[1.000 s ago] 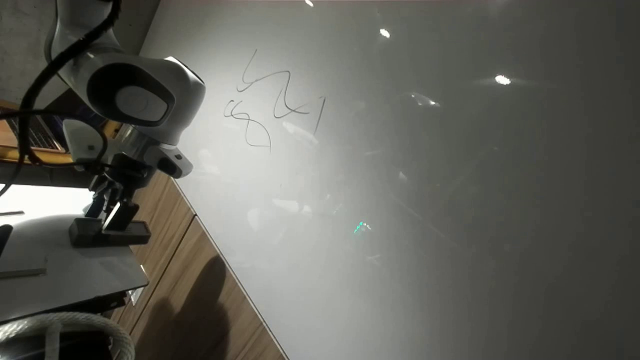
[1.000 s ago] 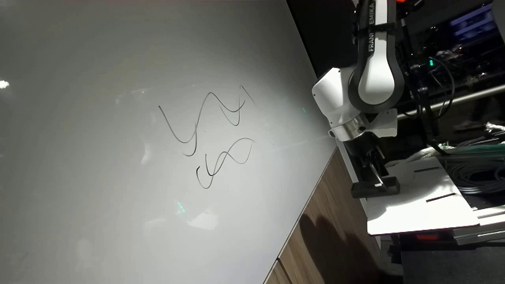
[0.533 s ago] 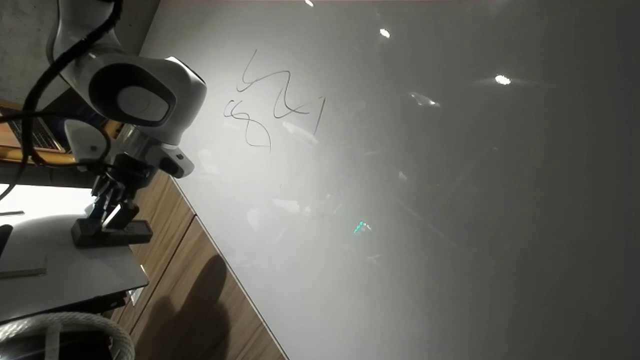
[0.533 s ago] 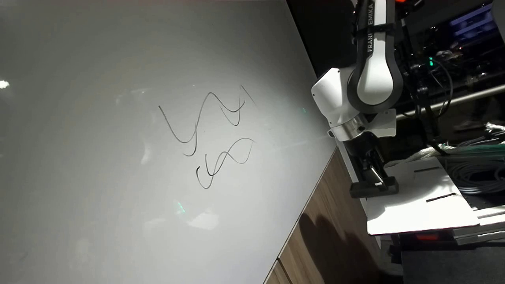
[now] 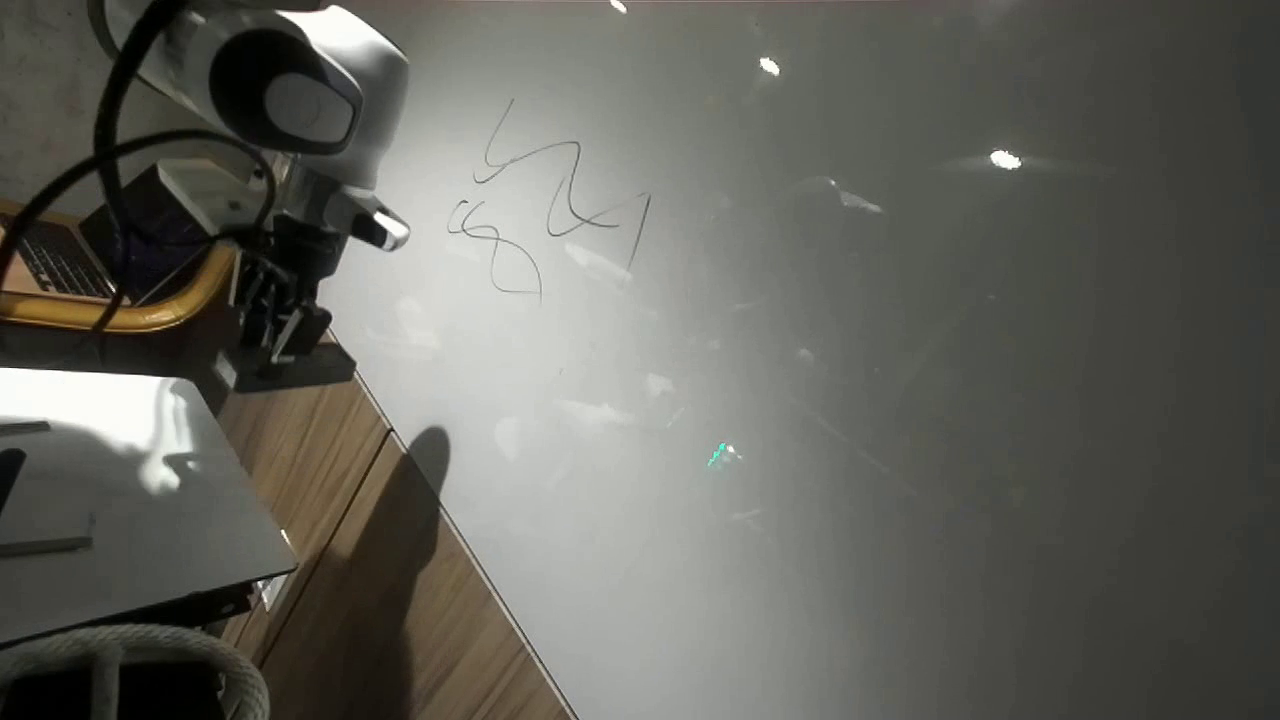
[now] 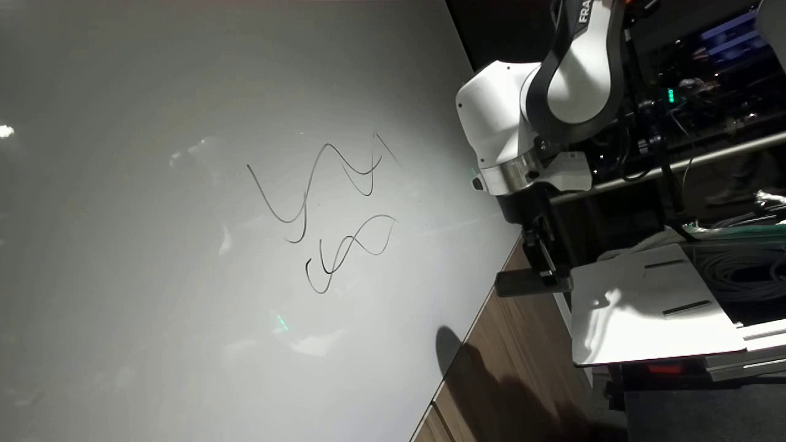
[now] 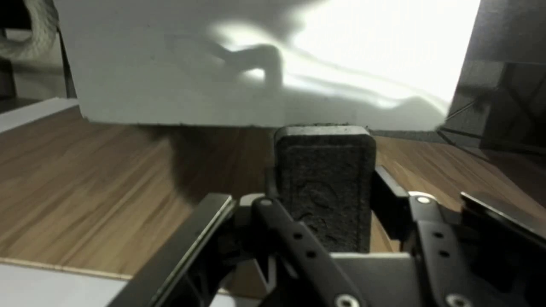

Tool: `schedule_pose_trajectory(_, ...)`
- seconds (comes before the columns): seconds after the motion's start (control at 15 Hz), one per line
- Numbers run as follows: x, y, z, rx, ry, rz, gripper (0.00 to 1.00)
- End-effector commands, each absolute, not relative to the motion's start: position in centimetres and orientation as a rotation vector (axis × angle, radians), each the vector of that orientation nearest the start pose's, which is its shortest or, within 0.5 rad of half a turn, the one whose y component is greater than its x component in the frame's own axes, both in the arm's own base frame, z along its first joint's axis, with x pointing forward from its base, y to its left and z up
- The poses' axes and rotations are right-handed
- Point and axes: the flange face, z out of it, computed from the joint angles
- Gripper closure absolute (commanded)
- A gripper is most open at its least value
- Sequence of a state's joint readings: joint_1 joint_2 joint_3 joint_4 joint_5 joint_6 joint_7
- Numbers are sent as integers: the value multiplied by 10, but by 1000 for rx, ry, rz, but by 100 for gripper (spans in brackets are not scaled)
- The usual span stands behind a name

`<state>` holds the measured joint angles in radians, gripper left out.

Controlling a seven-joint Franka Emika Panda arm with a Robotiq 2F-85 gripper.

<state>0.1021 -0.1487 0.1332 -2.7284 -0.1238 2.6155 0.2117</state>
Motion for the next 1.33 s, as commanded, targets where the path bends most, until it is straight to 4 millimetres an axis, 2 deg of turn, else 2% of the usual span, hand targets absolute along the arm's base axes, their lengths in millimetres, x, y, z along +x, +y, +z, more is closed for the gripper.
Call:
schedule_pose_trajectory(0.0,379,148,349,-3244,-372,-349,72)
schedule_pose_trajectory(0.2,382,203,418,-3241,-517,-616,72)
schedule_pose_trajectory(0.4,398,249,482,-3201,-642,-924,72)
schedule_pose_trajectory(0.53,414,262,517,-3174,-694,-1124,72)
schedule_pose_trajectory(0.67,434,258,544,-3162,-689,-1274,72)
schedule_pose_trajectory(0.8,455,248,561,-3162,-657,-1357,72)
schedule_pose_trajectory(0.93,475,244,566,-3164,-638,-1405,72)
schedule_pose_trajectory(1.07,491,257,568,-3149,-648,-1446,72)
schedule_pose_trajectory(1.27,505,297,564,-3095,-695,-1483,72)
